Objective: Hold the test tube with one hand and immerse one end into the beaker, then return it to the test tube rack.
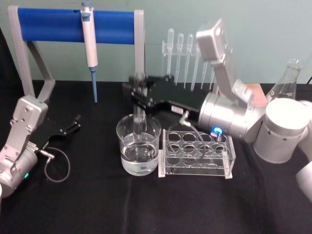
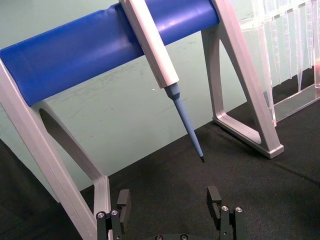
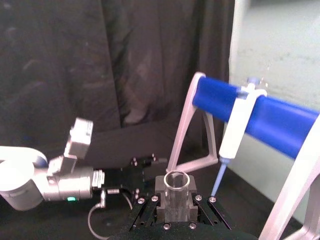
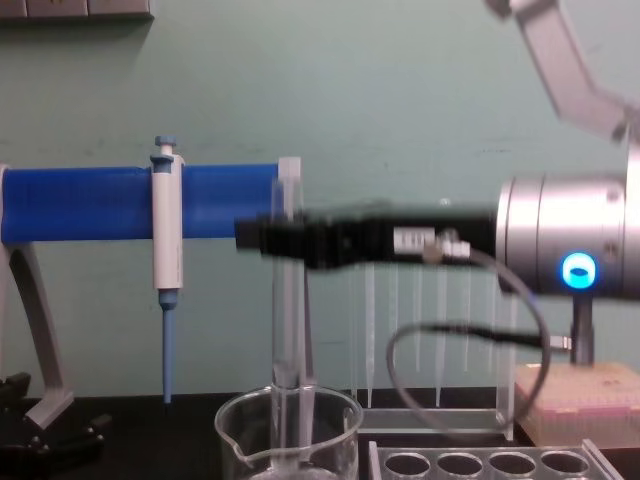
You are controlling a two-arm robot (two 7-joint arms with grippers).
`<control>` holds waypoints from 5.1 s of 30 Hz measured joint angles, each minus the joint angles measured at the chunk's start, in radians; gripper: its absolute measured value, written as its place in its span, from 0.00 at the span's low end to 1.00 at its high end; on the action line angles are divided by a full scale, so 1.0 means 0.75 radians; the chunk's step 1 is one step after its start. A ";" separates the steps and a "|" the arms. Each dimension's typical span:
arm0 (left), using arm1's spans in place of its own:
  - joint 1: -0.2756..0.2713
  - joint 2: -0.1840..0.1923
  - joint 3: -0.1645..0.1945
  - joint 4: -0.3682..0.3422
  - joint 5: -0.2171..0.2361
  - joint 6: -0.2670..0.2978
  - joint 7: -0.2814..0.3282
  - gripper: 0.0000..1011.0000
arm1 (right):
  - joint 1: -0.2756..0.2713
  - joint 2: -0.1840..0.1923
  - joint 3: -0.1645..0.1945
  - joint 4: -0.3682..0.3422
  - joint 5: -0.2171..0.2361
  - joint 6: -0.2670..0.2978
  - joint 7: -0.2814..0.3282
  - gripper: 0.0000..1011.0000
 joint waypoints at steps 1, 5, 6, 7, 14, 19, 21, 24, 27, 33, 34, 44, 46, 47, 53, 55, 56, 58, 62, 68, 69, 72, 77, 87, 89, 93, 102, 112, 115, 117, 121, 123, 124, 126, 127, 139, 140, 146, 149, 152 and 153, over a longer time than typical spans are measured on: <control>0.000 0.000 0.000 0.000 0.000 0.000 0.000 0.99 | -0.008 -0.004 -0.006 0.023 -0.006 -0.019 0.006 0.22; 0.000 0.000 0.000 0.000 0.000 0.000 0.000 0.99 | -0.028 -0.017 -0.015 0.089 -0.014 -0.063 0.025 0.22; 0.000 0.000 0.000 0.000 0.000 0.000 0.000 0.99 | -0.031 -0.019 -0.017 0.101 -0.017 -0.068 0.028 0.22; 0.000 0.000 0.000 0.000 0.000 0.000 0.000 0.99 | -0.033 -0.022 -0.019 0.114 -0.019 -0.074 0.032 0.22; 0.000 0.000 0.000 0.000 0.000 0.000 0.000 0.99 | -0.056 -0.039 -0.029 0.182 -0.049 -0.125 0.061 0.22; 0.000 0.000 0.000 0.000 0.000 0.000 0.000 0.99 | -0.061 -0.045 -0.029 0.189 -0.072 -0.141 0.064 0.22; 0.000 0.000 0.000 0.000 0.000 0.000 0.000 0.99 | -0.060 -0.052 -0.030 0.197 -0.089 -0.150 0.068 0.22; 0.000 0.000 0.000 0.000 0.000 0.000 0.000 0.99 | -0.055 -0.060 -0.030 0.205 -0.103 -0.153 0.069 0.22; 0.000 0.000 0.000 0.000 0.000 0.000 0.000 0.99 | -0.049 -0.069 -0.027 0.214 -0.113 -0.155 0.071 0.22; 0.000 0.000 0.000 0.000 0.000 0.000 0.000 0.99 | -0.047 -0.075 -0.018 0.214 -0.128 -0.153 0.070 0.22; 0.000 0.000 0.000 0.000 0.000 0.000 0.000 0.99 | -0.047 -0.076 -0.016 0.211 -0.131 -0.151 0.068 0.22; 0.000 0.000 0.000 0.000 0.000 0.000 0.000 0.99 | -0.048 -0.075 -0.016 0.212 -0.130 -0.151 0.067 0.22; 0.000 0.000 0.000 0.000 0.000 0.000 0.000 0.99 | -0.048 -0.075 -0.016 0.212 -0.129 -0.151 0.066 0.22; 0.000 0.000 0.000 0.000 0.000 0.000 0.000 0.99 | -0.048 -0.075 -0.017 0.212 -0.129 -0.151 0.066 0.22; 0.000 0.000 0.000 0.000 0.000 0.000 0.000 0.99 | -0.048 -0.075 -0.017 0.213 -0.128 -0.151 0.066 0.22; 0.000 0.000 0.000 0.000 0.000 0.000 0.000 0.99 | -0.048 -0.075 -0.018 0.213 -0.128 -0.151 0.066 0.22; 0.000 0.000 0.000 0.000 0.000 0.000 0.000 0.99 | -0.048 -0.075 -0.018 0.213 -0.128 -0.151 0.066 0.22; 0.000 0.000 0.000 0.000 0.000 0.000 0.000 0.99 | -0.048 -0.075 -0.018 0.213 -0.128 -0.152 0.066 0.22; 0.000 0.000 0.000 0.000 0.000 0.000 0.000 0.99 | -0.048 -0.075 -0.018 0.214 -0.127 -0.152 0.066 0.22; 0.000 0.000 0.000 0.000 0.000 0.000 0.000 0.99 | -0.048 -0.075 -0.018 0.214 -0.127 -0.153 0.066 0.22; 0.000 0.000 0.000 0.000 0.000 0.000 0.000 0.99 | -0.048 -0.075 -0.018 0.214 -0.127 -0.153 0.066 0.22; 0.000 0.000 0.000 0.000 0.000 0.000 0.000 0.99 | -0.048 -0.075 -0.018 0.214 -0.126 -0.153 0.066 0.22; 0.000 0.000 0.000 0.000 0.000 0.000 0.000 0.99 | -0.048 -0.075 -0.018 0.214 -0.126 -0.153 0.066 0.22; 0.000 0.000 0.000 0.000 0.000 0.000 0.000 0.99 | -0.048 -0.075 -0.018 0.214 -0.126 -0.153 0.066 0.22; 0.000 0.000 0.000 0.000 0.000 0.000 0.000 0.99 | -0.048 -0.075 -0.018 0.214 -0.127 -0.153 0.066 0.22; 0.000 0.000 0.000 0.000 0.000 0.000 0.000 0.99 | -0.048 -0.075 -0.018 0.214 -0.127 -0.153 0.066 0.22; 0.000 0.000 0.000 0.000 0.000 0.000 0.000 0.99 | -0.048 -0.075 -0.018 0.214 -0.127 -0.153 0.066 0.22; 0.000 0.000 0.000 0.000 0.000 0.000 0.000 0.99 | -0.048 -0.075 -0.018 0.214 -0.127 -0.153 0.066 0.22; 0.000 0.000 0.000 0.000 0.000 0.000 0.000 0.99 | -0.048 -0.075 -0.018 0.214 -0.127 -0.153 0.066 0.22; 0.000 0.000 0.000 0.000 0.000 0.000 0.000 0.99 | -0.048 -0.075 -0.018 0.214 -0.127 -0.153 0.066 0.22; 0.000 0.000 0.000 0.000 0.000 0.000 0.000 0.99 | -0.048 -0.075 -0.018 0.214 -0.127 -0.153 0.066 0.22; 0.000 0.000 0.000 0.000 0.000 0.000 0.000 0.99 | -0.048 -0.075 -0.018 0.214 -0.127 -0.153 0.066 0.22; 0.000 0.000 0.000 0.000 0.000 0.000 0.000 0.99 | -0.048 -0.075 -0.018 0.214 -0.127 -0.153 0.066 0.22; 0.000 0.000 0.000 0.000 0.000 0.000 0.000 0.99 | -0.048 -0.075 -0.018 0.214 -0.127 -0.153 0.066 0.22; 0.000 0.000 0.000 0.000 0.000 0.000 0.000 0.99 | -0.048 -0.075 -0.018 0.214 -0.127 -0.153 0.066 0.22; 0.000 0.000 0.000 0.000 0.000 0.000 0.000 0.99 | -0.048 -0.075 -0.018 0.214 -0.127 -0.153 0.066 0.22; 0.000 0.000 0.000 0.000 0.000 0.000 0.000 0.99 | -0.048 -0.075 -0.018 0.214 -0.127 -0.153 0.066 0.22; 0.000 0.000 0.000 0.000 0.000 0.000 0.000 0.99 | -0.048 -0.075 -0.018 0.214 -0.127 -0.153 0.066 0.22; 0.000 0.000 0.000 0.000 0.000 0.000 0.000 0.99 | -0.048 -0.075 -0.018 0.214 -0.127 -0.153 0.066 0.22; 0.000 0.000 0.000 0.000 0.000 0.000 0.000 0.99 | -0.048 -0.075 -0.018 0.214 -0.127 -0.153 0.066 0.22; 0.000 0.000 0.000 0.000 0.000 0.000 0.000 0.99 | -0.048 -0.075 -0.018 0.214 -0.127 -0.153 0.066 0.22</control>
